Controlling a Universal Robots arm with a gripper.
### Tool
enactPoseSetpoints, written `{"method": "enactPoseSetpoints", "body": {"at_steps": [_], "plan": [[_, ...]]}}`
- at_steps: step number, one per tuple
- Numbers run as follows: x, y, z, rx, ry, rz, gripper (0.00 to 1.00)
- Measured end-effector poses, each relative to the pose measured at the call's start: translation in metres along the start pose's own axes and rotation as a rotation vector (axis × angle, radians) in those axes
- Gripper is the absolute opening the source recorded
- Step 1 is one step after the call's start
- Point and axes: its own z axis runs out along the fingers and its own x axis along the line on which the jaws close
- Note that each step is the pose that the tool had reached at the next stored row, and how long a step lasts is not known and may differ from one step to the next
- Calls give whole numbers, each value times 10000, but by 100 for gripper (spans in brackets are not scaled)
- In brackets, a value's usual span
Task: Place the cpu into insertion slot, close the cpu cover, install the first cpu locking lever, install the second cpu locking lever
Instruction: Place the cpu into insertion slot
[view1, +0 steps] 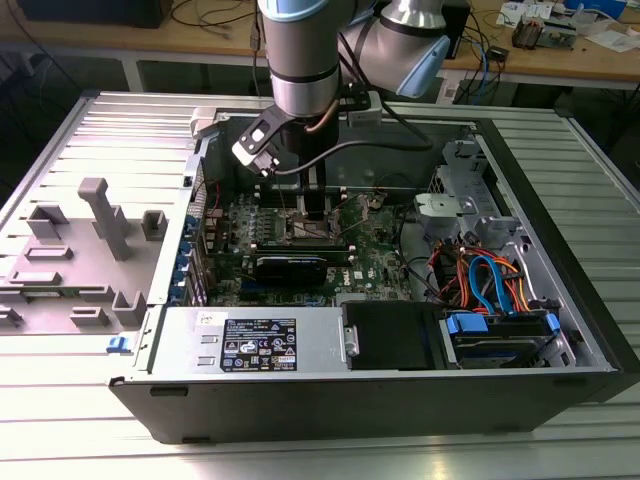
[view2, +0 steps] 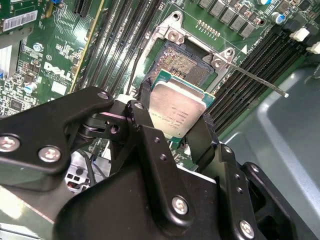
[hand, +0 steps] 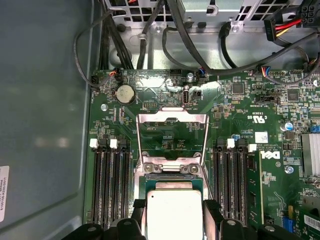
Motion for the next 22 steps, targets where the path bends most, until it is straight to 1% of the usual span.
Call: {"method": "enactPoseSetpoints", "body": {"at_steps": [12,14,21,22], "plan": [[0,-2,9,-1,0,-1,54],[1,-2,19,-4,5,0,54],[-3,-22,135,-1,0,1,54],[-3,-29,171,-1,1,0,54]]}}
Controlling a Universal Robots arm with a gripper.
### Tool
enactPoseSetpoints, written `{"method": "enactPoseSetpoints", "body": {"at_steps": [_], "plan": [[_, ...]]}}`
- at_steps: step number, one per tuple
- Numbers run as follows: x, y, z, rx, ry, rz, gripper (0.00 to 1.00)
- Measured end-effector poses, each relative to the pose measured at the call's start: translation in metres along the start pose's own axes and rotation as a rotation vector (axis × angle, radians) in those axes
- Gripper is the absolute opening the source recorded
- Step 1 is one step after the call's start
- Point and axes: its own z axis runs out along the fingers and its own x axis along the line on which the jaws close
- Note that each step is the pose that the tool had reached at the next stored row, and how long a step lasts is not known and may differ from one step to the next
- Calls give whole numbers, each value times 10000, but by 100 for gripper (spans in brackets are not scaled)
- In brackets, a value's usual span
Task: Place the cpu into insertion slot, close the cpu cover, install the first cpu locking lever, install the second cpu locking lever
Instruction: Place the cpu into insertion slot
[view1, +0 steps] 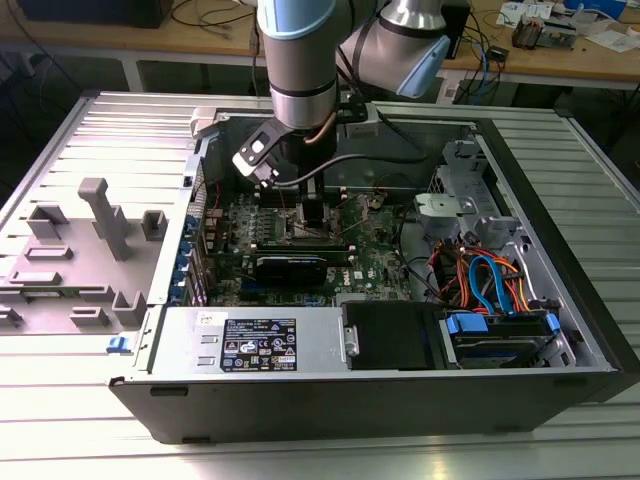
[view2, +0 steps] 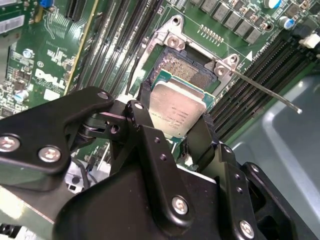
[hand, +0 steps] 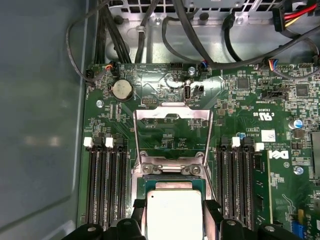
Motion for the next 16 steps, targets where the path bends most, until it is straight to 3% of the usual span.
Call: {"method": "enactPoseSetpoints", "body": {"at_steps": [9,16], "plan": [[17,-35,127,3,-1,0,54],[17,-35,135,0,0,1,54]]}}
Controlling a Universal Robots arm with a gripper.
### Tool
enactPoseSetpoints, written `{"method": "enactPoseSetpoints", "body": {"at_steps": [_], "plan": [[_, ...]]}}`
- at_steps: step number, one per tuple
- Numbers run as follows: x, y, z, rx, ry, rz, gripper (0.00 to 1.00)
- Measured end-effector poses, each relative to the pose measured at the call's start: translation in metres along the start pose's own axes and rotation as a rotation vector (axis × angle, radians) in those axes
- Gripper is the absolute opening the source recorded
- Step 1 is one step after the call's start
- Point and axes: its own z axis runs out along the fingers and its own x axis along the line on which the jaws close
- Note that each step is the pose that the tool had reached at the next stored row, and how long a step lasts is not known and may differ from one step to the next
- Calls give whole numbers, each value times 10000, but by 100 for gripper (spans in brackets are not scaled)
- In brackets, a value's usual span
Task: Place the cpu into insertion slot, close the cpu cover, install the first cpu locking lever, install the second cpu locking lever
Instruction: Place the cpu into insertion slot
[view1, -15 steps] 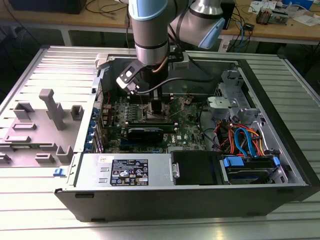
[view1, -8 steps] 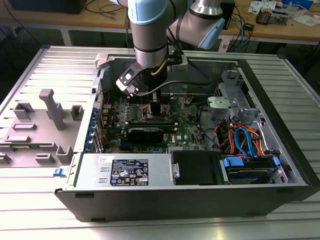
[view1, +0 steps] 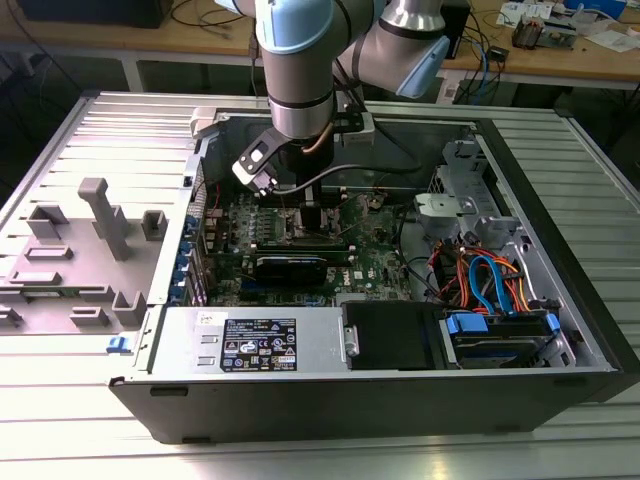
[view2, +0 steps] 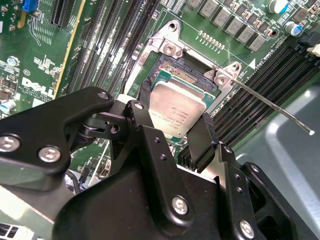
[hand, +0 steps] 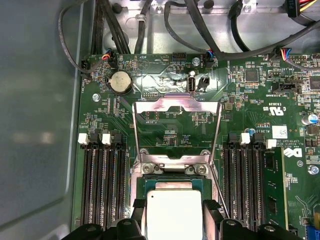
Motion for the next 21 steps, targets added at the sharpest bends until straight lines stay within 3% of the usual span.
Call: {"method": "enactPoseSetpoints", "body": {"at_steps": [7,14,21], "plan": [[0,0,1,0,1,0,54],[11,-11,84,16,-14,67,54],[10,-14,108,14,-44,236,54]]}}
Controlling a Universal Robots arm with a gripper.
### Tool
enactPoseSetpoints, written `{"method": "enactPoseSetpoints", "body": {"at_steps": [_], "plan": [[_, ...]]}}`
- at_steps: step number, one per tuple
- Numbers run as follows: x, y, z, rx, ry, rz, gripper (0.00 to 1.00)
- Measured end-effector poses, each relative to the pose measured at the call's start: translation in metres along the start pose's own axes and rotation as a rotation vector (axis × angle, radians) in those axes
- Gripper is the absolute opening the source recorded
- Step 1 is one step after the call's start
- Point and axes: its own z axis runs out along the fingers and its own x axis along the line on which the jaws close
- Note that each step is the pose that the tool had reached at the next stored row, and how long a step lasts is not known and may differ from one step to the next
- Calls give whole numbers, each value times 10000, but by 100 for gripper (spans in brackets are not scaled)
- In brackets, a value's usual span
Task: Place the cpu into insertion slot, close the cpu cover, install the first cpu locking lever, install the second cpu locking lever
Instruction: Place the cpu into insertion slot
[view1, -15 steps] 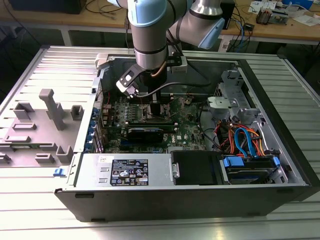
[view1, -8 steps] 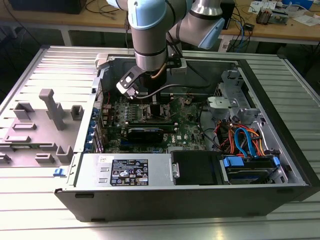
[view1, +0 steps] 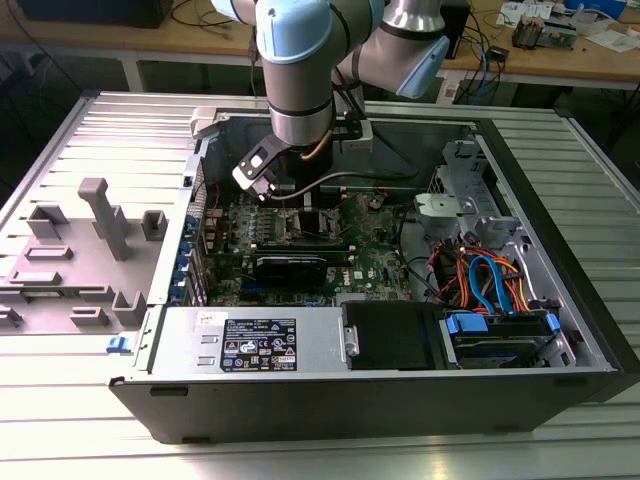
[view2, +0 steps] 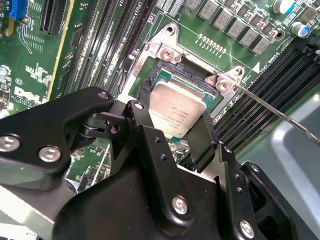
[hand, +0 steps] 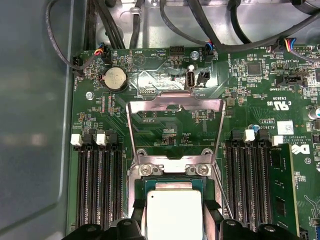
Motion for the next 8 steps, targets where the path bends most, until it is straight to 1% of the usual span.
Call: {"method": "enactPoseSetpoints", "body": {"at_steps": [5,6,7,8], "plan": [[0,0,1,-1,1,2,54],[1,1,1,19,2,7,54],[1,14,2,88,2,11,54],[1,23,2,136,-7,10,54]]}}
